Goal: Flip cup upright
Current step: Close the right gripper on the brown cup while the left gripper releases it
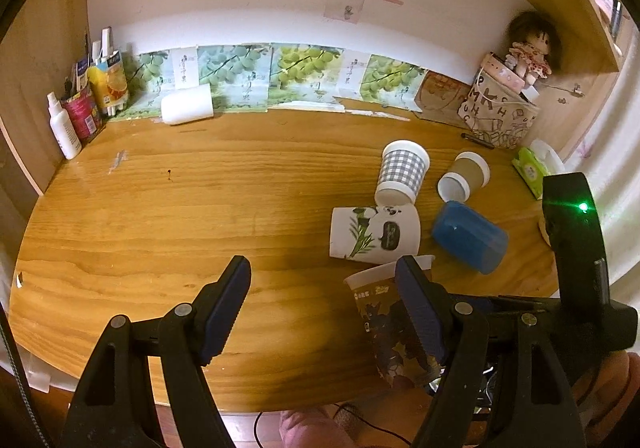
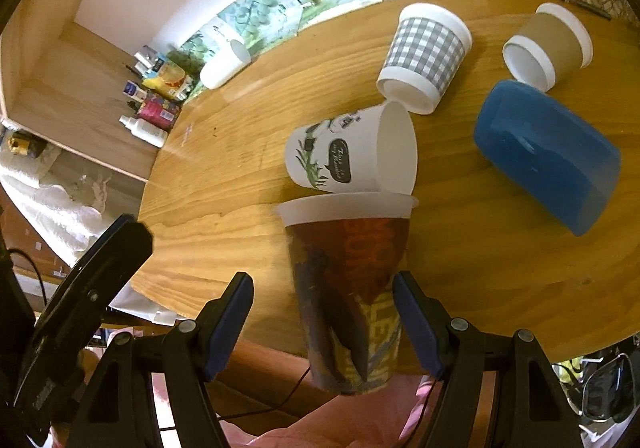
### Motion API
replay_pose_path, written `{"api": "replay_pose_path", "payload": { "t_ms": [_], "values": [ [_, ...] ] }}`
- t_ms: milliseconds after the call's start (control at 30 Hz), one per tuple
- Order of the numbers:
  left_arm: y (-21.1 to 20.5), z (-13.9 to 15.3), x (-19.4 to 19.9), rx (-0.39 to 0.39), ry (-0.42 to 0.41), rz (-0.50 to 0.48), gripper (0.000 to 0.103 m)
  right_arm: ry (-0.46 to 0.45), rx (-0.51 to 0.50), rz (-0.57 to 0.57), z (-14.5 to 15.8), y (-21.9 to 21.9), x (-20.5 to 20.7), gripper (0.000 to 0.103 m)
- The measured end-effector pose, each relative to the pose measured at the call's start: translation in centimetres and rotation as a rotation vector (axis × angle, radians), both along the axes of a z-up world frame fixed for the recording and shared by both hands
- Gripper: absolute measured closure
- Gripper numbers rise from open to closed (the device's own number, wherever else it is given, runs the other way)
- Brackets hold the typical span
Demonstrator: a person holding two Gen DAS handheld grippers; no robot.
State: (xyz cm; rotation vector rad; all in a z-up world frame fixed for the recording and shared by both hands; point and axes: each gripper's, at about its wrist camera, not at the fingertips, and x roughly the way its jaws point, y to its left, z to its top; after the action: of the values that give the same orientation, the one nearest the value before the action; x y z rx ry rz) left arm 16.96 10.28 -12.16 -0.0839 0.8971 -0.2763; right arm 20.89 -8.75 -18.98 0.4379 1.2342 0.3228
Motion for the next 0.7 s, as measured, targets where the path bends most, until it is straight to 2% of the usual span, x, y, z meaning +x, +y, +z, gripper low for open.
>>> {"api": "replay_pose_path", "payload": {
  "t_ms": [267,700],
  "values": [
    [0.7,-0.8,0.7,0.016,0.044,0.007,0.025,0.061,0.021,-0.024,-1.2,0.3,1.8,0.030],
    [2.2,-1.3,1.3,0.017,0.091,0.053,0.025,0.116,0.063,0.021,-2.0,2.3,3.7,0.027]
  ]
}}
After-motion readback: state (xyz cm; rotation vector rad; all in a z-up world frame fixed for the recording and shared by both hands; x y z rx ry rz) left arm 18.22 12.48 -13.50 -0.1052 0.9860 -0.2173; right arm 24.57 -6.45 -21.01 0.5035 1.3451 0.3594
